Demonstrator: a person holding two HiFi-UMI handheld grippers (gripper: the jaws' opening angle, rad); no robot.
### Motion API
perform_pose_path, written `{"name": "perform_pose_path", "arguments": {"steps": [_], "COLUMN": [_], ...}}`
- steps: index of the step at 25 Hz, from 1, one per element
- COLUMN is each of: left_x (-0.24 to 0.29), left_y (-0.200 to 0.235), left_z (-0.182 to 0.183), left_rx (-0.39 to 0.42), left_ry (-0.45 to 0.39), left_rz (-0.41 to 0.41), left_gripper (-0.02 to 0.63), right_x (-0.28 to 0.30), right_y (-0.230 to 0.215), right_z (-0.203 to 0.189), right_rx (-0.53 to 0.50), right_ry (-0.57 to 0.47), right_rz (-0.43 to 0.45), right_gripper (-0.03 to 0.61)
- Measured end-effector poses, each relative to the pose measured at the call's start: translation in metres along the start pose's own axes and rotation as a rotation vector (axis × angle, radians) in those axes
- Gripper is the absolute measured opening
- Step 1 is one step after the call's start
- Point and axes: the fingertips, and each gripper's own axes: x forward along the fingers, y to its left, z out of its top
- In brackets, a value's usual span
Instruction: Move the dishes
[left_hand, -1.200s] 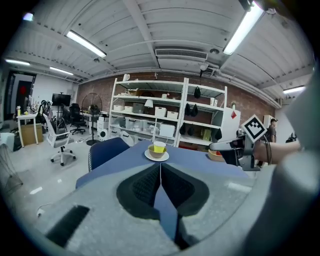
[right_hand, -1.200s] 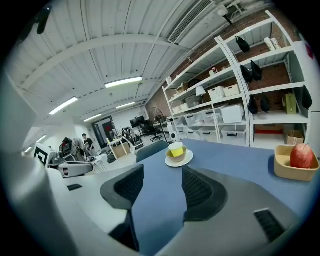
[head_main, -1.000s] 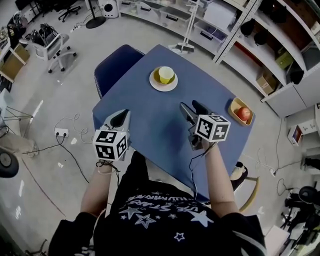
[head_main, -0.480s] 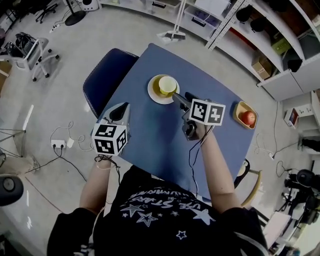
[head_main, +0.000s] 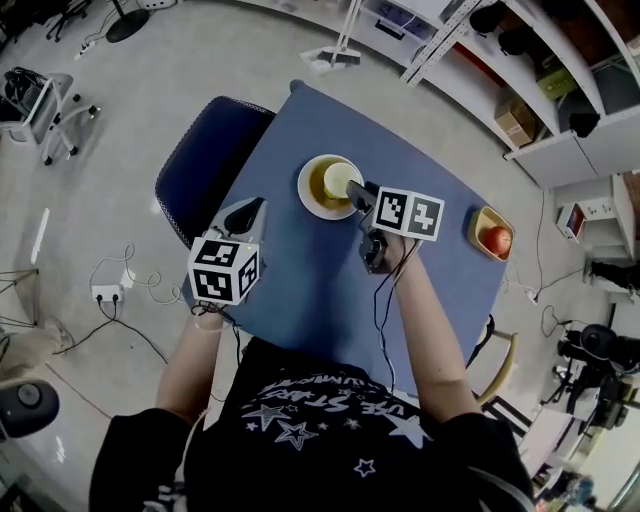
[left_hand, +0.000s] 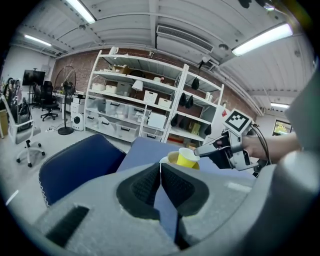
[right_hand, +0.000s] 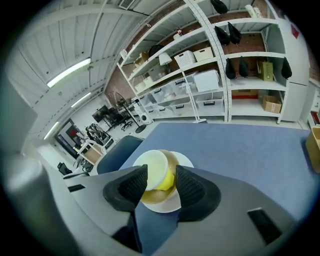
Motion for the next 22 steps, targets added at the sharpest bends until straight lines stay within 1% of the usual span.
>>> {"name": "perform_pose_path", "arguments": {"steps": [3, 7, 9, 11, 12, 14, 17, 22], "left_x": [0.008, 0.016, 0.018, 0.021, 0.023, 0.026, 0.030, 0.040], "left_y": [0.006, 0.013, 0.018, 0.021, 0.022, 0.020, 0.018, 0.014], "left_z": [-0.003, -0.001, -0.003, -0.004, -0.005, -0.007, -0.008, -0.004], "left_rx": [-0.008, -0.020, -0.030, -0.033, -0.032, -0.029, -0.025, -0.018], "left_ry": [0.008, 0.016, 0.023, 0.032, 0.036, 0.043, 0.047, 0.053], "left_rz": [-0.013, -0.019, -0.017, -0.016, -0.018, -0.021, -0.024, -0.034], "left_gripper": [0.023, 0.024, 0.024, 0.024, 0.023, 0.023, 0.023, 0.023], "right_x": [0.009, 0.015, 0.017, 0.019, 0.020, 0.019, 0.017, 0.003], "right_y": [-0.004, -0.005, -0.005, -0.008, -0.010, -0.012, -0.011, -0.015], "right_z": [-0.003, -0.002, -0.002, -0.002, -0.003, -0.004, -0.003, 0.019], "right_rx": [-0.009, -0.015, -0.036, -0.058, -0.064, -0.064, -0.061, -0.041], "right_ry": [0.020, 0.042, 0.053, 0.065, 0.068, 0.070, 0.064, 0.017], "right_rz": [-0.032, -0.042, -0.062, -0.096, -0.110, -0.121, -0.107, -0.089], "right_gripper": [0.159, 0.129, 0.102, 0.055, 0.041, 0.038, 0.035, 0.032]}}
